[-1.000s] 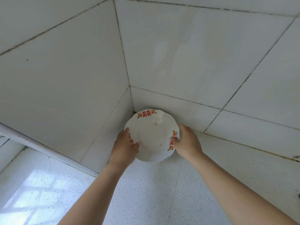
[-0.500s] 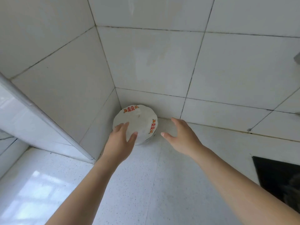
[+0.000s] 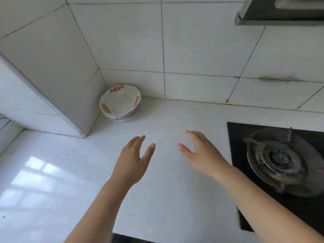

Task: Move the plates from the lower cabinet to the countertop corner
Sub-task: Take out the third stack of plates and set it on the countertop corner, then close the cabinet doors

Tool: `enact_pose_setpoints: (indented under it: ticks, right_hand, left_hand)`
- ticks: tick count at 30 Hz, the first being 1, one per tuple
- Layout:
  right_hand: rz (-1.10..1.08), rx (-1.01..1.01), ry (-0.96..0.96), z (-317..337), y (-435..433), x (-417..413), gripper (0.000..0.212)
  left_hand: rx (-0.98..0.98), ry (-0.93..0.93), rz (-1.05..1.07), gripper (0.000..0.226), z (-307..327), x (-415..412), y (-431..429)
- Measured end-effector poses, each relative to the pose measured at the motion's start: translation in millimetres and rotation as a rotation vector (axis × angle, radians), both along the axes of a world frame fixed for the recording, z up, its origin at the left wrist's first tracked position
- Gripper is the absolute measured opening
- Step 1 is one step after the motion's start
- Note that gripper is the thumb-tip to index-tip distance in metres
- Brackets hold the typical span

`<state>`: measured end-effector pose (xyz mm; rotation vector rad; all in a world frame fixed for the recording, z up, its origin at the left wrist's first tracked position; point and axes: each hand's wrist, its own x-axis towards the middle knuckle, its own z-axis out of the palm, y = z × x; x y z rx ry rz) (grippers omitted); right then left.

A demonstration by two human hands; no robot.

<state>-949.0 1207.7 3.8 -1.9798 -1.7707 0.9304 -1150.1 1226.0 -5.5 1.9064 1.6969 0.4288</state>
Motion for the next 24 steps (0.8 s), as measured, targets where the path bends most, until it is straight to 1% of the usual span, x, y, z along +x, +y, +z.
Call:
enact_pose_setpoints:
  ticks: [3,6,8,11,16,18,20,24]
  right_hand:
    - [0.046,-0.023,-0.001,-7.5,-40.1,24.6,0.065]
    - [0.083,-0.032,-0.032,-13.3,-74.4,46.4,0.064]
    - [0.072,-0.028,-0.045,-13.6,-94.8,59.2,0.064]
    - [0.024,-0.041,-0.055,-11.8,-130.7,77.8,0.064]
    - [-0.153,-0.034,-0.057,-6.7,-197.0,98.7,0.066]
    - [-0.263,-0.007,-0.065,-5.4,-224.0,100.0,0.065]
    - [-0.367,0.021,-0.078,-3.2,-251.3,95.8,0.065]
    - [-0.514,0.013,-0.082,-1.7,-306.6,77.2,0.063]
  left_hand:
    - [-0.018,0.031,-0.021,0.077,-2.2,25.6,-36.3]
    - [-0.019,0.093,-0.068,0.072,-4.7,51.2,-67.5]
    - [-0.027,0.107,-0.114,0.068,-3.5,68.3,-84.4]
    - [-0.029,0.087,-0.206,0.071,3.3,91.2,-109.4]
    - [-0.013,0.021,-0.368,0.069,11.1,122.8,-144.4]
    - [-0.009,-0.002,-0.451,0.064,9.1,131.5,-156.6]
    - [0.001,-0.003,-0.550,0.058,7.9,136.3,-168.6]
    - [-0.015,-0.024,-0.722,0.055,5.3,137.0,-193.0]
